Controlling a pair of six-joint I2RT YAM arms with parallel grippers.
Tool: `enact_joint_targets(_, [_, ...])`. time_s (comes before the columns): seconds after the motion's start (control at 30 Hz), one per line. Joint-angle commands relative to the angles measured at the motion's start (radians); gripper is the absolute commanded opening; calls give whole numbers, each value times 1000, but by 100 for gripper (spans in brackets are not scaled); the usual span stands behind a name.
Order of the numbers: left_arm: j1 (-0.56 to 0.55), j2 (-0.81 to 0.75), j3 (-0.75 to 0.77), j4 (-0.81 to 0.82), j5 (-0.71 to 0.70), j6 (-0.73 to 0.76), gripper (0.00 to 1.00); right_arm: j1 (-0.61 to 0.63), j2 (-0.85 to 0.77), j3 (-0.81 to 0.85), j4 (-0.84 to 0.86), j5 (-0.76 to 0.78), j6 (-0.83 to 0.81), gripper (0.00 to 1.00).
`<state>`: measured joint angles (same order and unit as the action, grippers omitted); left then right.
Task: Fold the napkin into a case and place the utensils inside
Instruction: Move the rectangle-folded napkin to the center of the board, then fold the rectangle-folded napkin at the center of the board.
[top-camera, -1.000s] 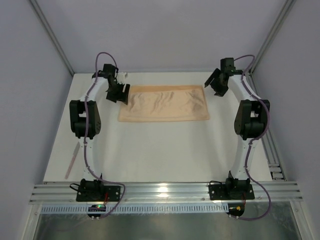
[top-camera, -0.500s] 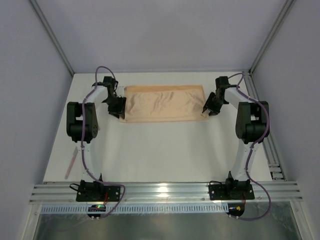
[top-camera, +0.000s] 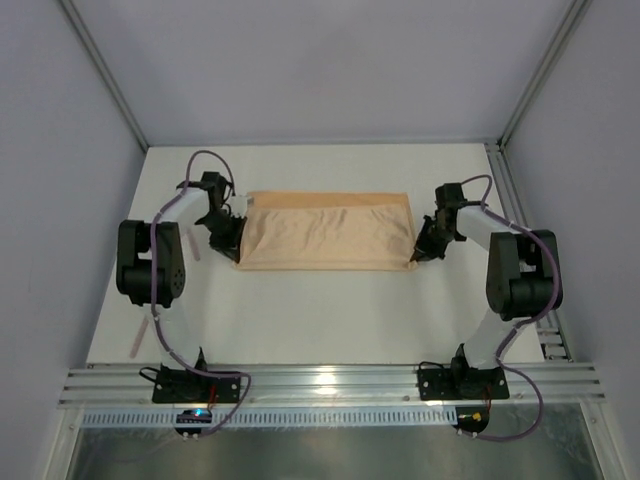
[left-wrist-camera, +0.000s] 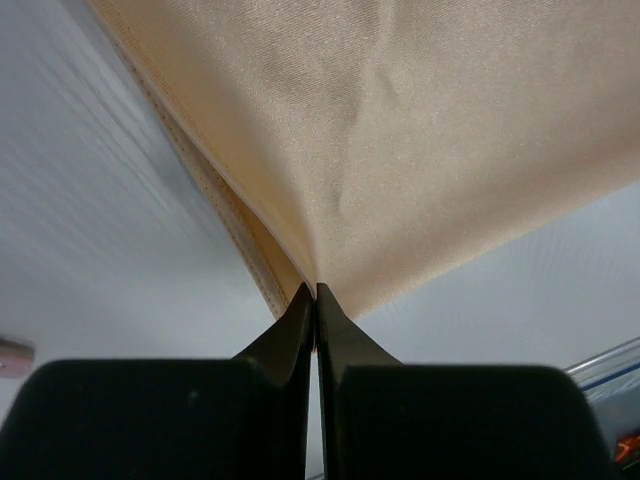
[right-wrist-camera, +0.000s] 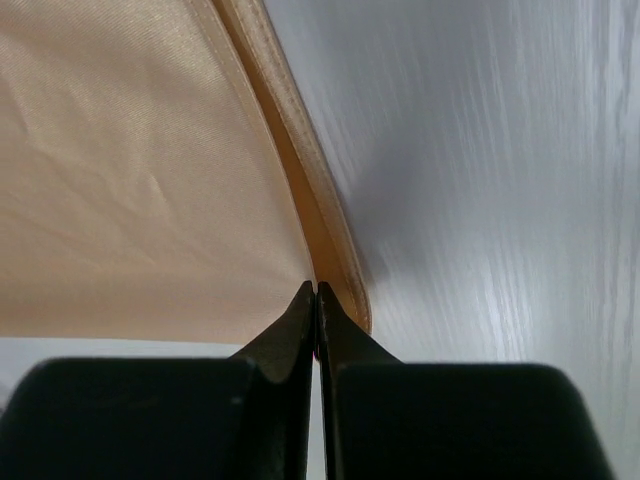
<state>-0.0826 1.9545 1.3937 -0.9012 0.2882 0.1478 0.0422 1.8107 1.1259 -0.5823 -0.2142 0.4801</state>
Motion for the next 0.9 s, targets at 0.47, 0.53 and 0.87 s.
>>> enact_joint_targets(0.47, [9, -347, -277, -504, 213, 417, 60, 56, -573, -399, -197, -61, 81, 59])
enact_joint_targets(0.53, [74, -344, -205, -420, 226, 346, 59, 55, -541, -289, -188, -15, 36, 58])
enact_joint_targets(0.87, [152, -188, -50, 25, 83, 76, 49, 56, -111, 162, -102, -25, -213, 32])
